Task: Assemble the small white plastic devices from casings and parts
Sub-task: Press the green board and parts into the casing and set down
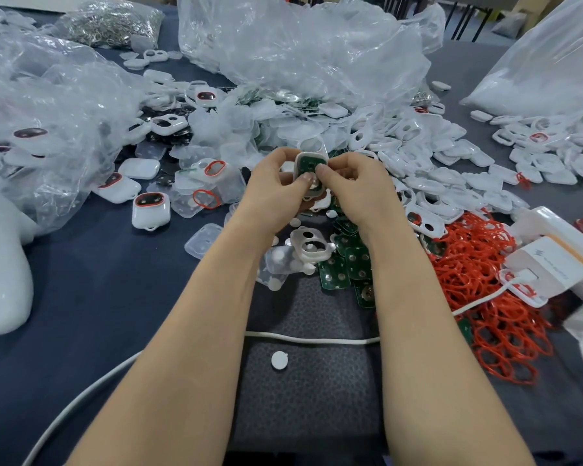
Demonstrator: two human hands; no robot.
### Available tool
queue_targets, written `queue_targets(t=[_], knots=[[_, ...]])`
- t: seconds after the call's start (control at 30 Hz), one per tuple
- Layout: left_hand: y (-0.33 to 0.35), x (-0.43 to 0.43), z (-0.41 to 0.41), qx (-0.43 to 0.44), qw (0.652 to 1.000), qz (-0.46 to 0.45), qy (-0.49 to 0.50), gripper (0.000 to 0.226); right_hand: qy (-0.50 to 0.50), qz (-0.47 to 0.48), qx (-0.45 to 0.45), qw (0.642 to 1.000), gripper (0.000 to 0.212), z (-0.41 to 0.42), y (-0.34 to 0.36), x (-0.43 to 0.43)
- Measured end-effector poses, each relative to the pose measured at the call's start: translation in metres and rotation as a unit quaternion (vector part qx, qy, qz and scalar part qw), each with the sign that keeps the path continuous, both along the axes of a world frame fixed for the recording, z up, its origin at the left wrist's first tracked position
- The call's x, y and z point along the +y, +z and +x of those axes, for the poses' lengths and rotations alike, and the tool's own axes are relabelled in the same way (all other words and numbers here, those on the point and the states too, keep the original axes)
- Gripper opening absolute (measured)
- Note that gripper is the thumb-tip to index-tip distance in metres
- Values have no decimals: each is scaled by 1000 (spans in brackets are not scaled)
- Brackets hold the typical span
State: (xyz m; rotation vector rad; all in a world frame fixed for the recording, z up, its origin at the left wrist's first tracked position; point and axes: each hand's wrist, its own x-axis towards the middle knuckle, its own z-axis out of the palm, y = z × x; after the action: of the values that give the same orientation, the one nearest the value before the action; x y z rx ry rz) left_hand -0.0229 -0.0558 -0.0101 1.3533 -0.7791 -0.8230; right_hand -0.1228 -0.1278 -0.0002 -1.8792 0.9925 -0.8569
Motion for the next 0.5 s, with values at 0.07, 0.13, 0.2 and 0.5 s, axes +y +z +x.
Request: queue_targets(t=[0.07,0.13,0.2,0.5], knots=[[1,1,-1,-29,1000,-3,-10,18,-6,21,-20,1000,7,1,-2,-1],[1,2,-2,-48,999,-1,-12,18,-12,24,-17,999,10,2,-4,-1],[2,2,-3,-51,999,-1,-11,19,-15,28,-21,999,11,3,-5,-1],[1,1,-6,11,1000,-21,-2,20,-14,47,-54,997,14,1,-3,1]])
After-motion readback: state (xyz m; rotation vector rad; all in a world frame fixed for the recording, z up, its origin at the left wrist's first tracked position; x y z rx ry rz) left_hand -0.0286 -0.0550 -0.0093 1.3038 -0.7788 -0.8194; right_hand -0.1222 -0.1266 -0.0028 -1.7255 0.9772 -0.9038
